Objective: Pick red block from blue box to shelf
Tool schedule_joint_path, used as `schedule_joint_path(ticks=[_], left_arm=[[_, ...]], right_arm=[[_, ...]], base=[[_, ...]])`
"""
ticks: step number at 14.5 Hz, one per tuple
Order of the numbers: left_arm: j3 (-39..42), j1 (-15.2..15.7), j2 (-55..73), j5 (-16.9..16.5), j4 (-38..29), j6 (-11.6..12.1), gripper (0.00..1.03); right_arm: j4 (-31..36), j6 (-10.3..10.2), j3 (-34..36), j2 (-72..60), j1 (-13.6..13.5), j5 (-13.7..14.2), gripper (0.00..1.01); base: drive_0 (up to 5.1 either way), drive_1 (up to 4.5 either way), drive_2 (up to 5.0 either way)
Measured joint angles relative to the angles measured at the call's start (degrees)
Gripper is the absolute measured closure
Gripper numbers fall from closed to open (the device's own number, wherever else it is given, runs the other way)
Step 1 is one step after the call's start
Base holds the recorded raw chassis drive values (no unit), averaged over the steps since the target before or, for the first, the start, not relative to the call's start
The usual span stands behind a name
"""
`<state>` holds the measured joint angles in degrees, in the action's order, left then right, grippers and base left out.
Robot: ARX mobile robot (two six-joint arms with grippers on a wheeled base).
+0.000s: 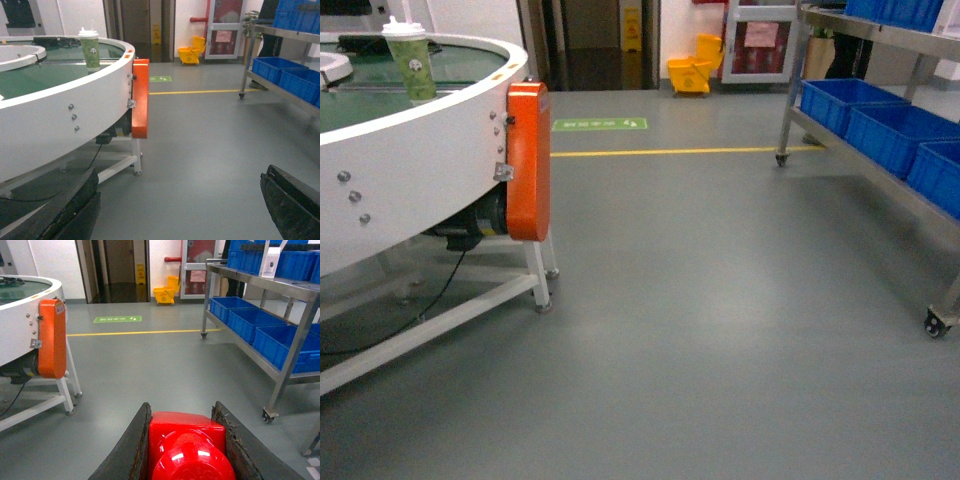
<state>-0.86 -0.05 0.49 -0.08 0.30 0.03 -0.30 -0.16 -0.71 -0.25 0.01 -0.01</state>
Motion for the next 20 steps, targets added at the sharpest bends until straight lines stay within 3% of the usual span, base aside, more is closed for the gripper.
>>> schedule_joint_path(ticks=[19,20], left_arm=[[0.00,0.04,0.00,0.13,-0.09,-0.02,0.05],[0.00,0.04,0.00,0.11,-0.09,-0.02,0.05]], right_arm=[[0.00,0.00,0.00,0.00,0.00,-0.02,0.72],[0.00,0.00,0.00,0.00,0.00,-0.02,0.72]], base=[[0.0,4.28,-4.3],[-1.5,-1.50,-1.5]])
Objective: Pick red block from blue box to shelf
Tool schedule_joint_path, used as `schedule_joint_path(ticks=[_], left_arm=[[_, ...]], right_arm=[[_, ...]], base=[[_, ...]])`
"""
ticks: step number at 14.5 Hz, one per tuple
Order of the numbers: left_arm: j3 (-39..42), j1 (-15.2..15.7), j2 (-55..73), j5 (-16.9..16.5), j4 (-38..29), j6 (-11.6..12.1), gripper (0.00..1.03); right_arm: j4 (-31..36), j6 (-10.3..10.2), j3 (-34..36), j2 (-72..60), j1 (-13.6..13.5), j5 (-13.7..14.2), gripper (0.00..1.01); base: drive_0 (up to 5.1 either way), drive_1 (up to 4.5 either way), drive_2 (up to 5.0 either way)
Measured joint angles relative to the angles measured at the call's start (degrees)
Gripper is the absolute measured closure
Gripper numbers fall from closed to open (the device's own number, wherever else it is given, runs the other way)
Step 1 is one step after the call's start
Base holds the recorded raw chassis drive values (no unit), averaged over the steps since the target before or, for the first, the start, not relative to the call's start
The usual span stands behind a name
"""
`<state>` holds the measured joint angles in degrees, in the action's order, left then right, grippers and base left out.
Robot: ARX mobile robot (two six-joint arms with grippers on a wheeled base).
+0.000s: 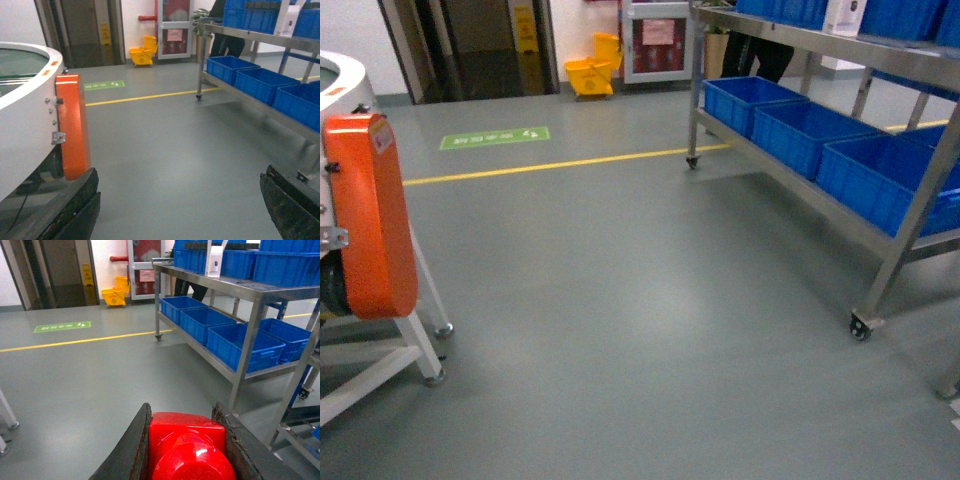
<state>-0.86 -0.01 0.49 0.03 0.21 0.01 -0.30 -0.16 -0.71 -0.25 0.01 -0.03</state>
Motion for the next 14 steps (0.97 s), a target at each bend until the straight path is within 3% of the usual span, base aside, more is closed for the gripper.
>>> schedule_joint_path(ticks=[14], left_arm=[[0.00,0.00,0.00,0.00,0.00,0.00,0.05]], right_arm=[[-0.02,0.00,0.00,0.00,0.00,0.02,0.72]], base=[[-1.5,-1.50,-1.5]])
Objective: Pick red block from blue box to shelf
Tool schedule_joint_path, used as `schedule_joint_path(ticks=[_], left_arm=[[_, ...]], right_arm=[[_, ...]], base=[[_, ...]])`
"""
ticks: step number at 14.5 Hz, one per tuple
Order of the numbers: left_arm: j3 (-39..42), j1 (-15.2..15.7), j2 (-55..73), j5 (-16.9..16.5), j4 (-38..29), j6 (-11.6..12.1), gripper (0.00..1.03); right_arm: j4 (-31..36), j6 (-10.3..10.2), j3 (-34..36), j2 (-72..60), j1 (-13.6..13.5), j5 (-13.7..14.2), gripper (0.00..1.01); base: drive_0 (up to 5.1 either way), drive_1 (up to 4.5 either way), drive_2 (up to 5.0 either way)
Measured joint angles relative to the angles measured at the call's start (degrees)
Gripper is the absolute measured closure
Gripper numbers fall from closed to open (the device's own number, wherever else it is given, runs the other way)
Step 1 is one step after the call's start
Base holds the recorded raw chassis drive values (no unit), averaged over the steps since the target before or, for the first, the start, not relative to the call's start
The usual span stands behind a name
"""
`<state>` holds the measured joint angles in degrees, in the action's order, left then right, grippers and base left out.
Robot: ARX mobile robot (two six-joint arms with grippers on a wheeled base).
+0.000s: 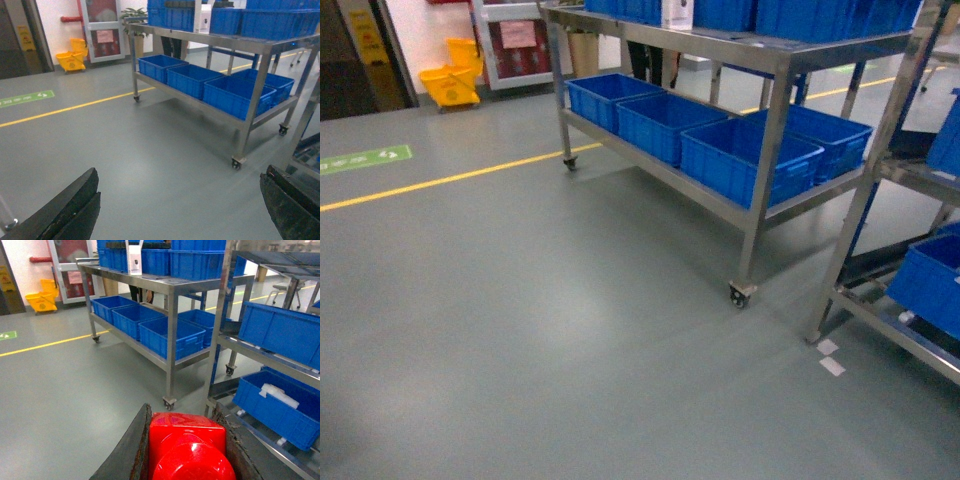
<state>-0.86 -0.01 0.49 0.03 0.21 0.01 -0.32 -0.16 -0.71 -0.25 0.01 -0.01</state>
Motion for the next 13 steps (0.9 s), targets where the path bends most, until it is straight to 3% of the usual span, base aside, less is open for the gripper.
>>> schedule_joint_path(ticks=[13], left_arm=[[0.00,0.00,0.00,0.00,0.00,0.00,0.05]], right_arm=[[0.02,0.00,0.00,0.00,0.00,0.00,0.72]], base=[[-1.6,-1.61,-1.6]])
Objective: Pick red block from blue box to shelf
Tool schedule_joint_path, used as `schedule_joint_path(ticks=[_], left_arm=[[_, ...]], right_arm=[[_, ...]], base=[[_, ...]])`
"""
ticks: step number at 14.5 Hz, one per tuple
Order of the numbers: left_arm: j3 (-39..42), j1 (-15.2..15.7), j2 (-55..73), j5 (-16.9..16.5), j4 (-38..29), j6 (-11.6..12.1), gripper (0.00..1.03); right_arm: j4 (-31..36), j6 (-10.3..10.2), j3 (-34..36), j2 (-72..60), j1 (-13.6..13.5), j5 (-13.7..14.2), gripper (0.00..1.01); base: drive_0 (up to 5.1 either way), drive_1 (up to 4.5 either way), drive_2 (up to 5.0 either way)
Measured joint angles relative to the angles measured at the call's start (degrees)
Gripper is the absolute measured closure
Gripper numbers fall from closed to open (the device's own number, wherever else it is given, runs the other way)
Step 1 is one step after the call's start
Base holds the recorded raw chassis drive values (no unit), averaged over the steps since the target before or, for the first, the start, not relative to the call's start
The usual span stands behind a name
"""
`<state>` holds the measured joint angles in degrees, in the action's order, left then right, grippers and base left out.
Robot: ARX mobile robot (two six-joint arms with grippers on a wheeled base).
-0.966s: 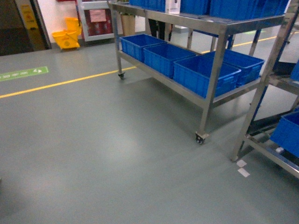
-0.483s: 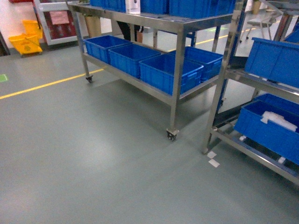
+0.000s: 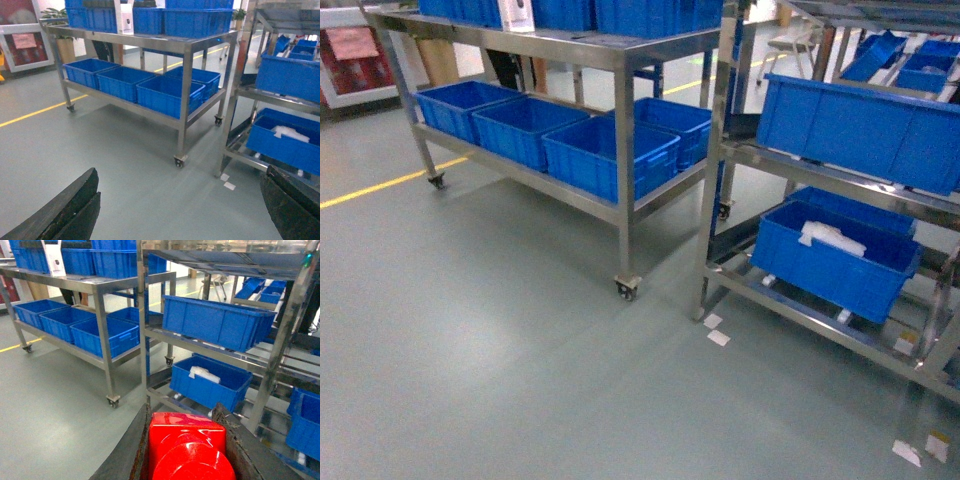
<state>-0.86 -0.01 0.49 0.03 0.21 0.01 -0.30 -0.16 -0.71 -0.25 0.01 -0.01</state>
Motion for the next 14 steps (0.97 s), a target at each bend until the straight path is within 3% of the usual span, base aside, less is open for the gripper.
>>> schedule_joint_path(ticks=[14], left_arm=[[0.00,0.00,0.00,0.00,0.00,0.00,0.05]], right_arm=[[-0.02,0.00,0.00,0.00,0.00,0.00,0.72]], base=[[-1.6,-1.60,-1.6]])
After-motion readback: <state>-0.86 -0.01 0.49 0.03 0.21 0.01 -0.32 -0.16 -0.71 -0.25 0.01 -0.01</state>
